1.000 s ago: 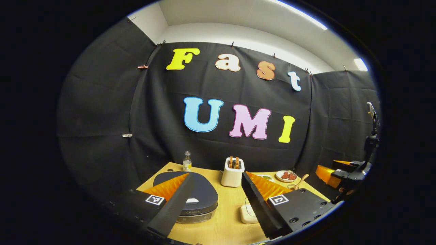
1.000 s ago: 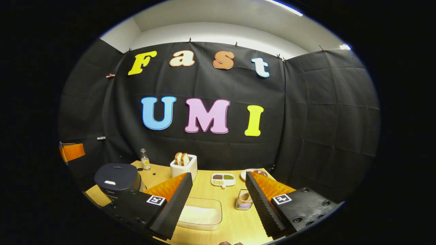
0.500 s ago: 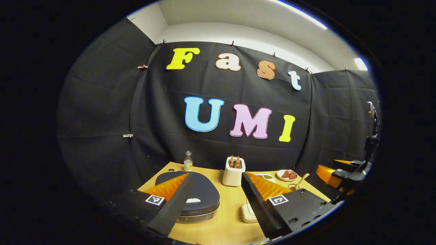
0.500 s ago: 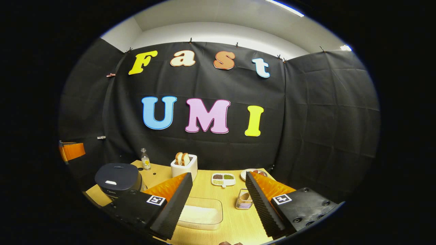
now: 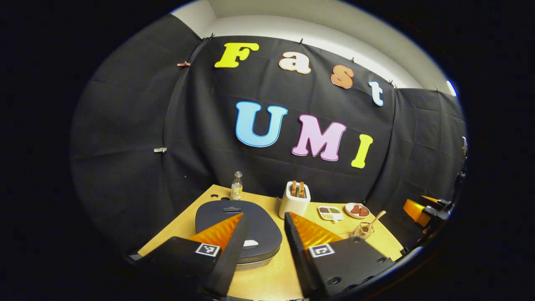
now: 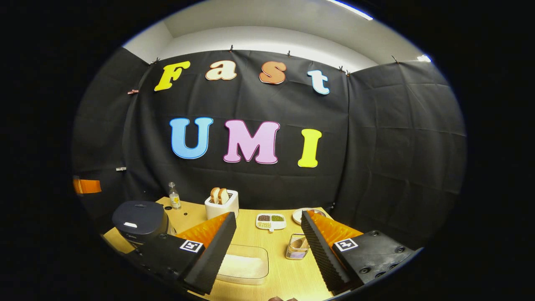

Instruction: Close the left gripper, press the button to open the rice cooker; take a wooden spoon from the chopstick holder with the right hand, scoop a spoonful of rice and pour it into the rice cooker, then put the wooden spoon back into the chopstick holder.

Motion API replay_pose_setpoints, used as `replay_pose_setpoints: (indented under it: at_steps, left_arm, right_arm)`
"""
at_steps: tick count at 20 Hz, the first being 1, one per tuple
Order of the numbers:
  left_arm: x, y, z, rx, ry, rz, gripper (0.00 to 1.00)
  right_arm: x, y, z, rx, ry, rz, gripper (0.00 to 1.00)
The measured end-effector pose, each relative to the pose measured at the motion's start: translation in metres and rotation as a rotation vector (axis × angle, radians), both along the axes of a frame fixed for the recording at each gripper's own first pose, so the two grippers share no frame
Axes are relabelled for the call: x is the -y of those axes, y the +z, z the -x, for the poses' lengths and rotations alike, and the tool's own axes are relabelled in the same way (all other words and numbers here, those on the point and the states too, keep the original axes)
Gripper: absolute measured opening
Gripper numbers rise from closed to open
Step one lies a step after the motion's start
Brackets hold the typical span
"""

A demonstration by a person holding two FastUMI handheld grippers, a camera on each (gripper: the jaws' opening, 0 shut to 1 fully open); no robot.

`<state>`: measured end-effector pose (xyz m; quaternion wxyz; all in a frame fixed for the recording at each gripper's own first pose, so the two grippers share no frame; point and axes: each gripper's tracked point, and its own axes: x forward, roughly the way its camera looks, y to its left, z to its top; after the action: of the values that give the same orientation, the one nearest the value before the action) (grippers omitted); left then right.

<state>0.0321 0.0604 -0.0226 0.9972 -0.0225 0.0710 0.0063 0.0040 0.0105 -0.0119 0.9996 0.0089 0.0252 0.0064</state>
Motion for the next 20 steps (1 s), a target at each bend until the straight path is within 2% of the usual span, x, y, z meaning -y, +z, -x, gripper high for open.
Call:
replay_pose_setpoints:
  at_steps: [1,3,5,6,7,8,14,20]
  left_arm:
    - [-0.005,-0.004,-0.005,-0.011,0.013,0.016,0.52]
    - [-0.014,-0.014,-0.013,-0.038,0.043,0.055,0.47]
    - [-0.018,-0.024,-0.018,-0.066,0.059,0.084,0.27]
    - [-0.021,-0.028,-0.020,-0.077,0.076,0.089,0.23]
    - [-0.025,-0.034,-0.024,-0.093,0.095,0.089,0.12]
    - [-0.025,-0.037,-0.031,-0.104,0.098,0.091,0.08]
    - [-0.022,-0.080,-0.065,-0.202,0.143,0.056,0.05]
    - [-0.018,-0.130,-0.082,-0.311,0.161,0.080,0.05]
  right_arm:
    - [0.001,-0.003,-0.004,-0.007,0.005,0.000,0.98]
    - [0.004,-0.010,-0.012,-0.022,0.018,0.002,0.98]
    - [0.007,-0.015,-0.020,-0.035,0.032,0.007,0.98]
    - [0.010,-0.017,-0.024,-0.039,0.036,0.009,0.98]
    - [0.012,-0.017,-0.028,-0.041,0.042,0.010,0.98]
    - [0.014,-0.019,-0.032,-0.044,0.045,0.011,0.98]
    - [0.018,-0.028,-0.058,-0.071,0.081,0.005,0.98]
    - [0.026,-0.040,-0.071,-0.094,0.096,0.000,0.98]
